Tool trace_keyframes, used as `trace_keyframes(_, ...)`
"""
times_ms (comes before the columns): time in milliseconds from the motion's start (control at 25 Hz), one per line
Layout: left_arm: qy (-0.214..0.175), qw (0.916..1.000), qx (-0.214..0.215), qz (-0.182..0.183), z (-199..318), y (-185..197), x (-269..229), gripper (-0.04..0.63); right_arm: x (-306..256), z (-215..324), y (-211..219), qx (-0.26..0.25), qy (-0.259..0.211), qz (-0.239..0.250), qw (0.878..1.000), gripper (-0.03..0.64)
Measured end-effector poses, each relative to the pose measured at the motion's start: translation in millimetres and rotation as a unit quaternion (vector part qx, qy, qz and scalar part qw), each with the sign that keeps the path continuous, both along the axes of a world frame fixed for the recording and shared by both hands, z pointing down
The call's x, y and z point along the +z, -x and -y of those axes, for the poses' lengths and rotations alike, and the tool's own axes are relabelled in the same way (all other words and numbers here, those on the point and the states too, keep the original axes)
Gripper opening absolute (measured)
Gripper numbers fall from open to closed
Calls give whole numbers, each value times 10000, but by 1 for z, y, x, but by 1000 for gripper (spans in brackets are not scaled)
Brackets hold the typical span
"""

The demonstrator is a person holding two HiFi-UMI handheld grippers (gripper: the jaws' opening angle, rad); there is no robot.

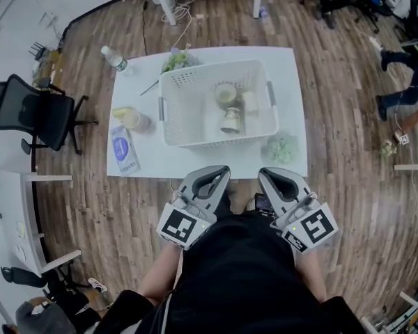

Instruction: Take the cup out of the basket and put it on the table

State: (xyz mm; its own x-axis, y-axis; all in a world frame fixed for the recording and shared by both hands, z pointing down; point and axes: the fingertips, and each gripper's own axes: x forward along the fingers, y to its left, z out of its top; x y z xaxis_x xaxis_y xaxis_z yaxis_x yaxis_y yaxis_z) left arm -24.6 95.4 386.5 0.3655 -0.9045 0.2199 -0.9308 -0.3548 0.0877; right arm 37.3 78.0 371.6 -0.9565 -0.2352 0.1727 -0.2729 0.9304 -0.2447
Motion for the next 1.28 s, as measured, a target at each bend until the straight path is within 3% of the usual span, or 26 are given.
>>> trace_keyframes(200, 114, 9979, 132, 631, 25, 48, 8, 9, -4, 20, 35, 333, -20, -14, 9994, 25)
trace_keyframes(360, 282, 9904, 527, 1249, 48, 78, 18, 10, -3, 29, 54, 613, 11, -57, 9981, 25)
trace_keyframes(560, 370, 9742, 1058, 1957, 82, 92, 27, 11, 1, 28, 59, 931, 60, -141, 9955, 26)
trace_keyframes(840, 460, 9512, 1392, 2715, 124, 95, 36, 29, -2, 36, 52, 1164, 103, -187, 9930, 25)
trace_keyframes(1000, 738, 9320, 1612, 3161, 150, 95, 59, 59, -4, 47, 44, 1217, 119, -166, 9924, 26)
trace_keyframes(1280, 1446, 8720, 2315, 4064, 183, 88, 127, 125, -2, 65, 25, 1378, 201, -173, 9901, 26)
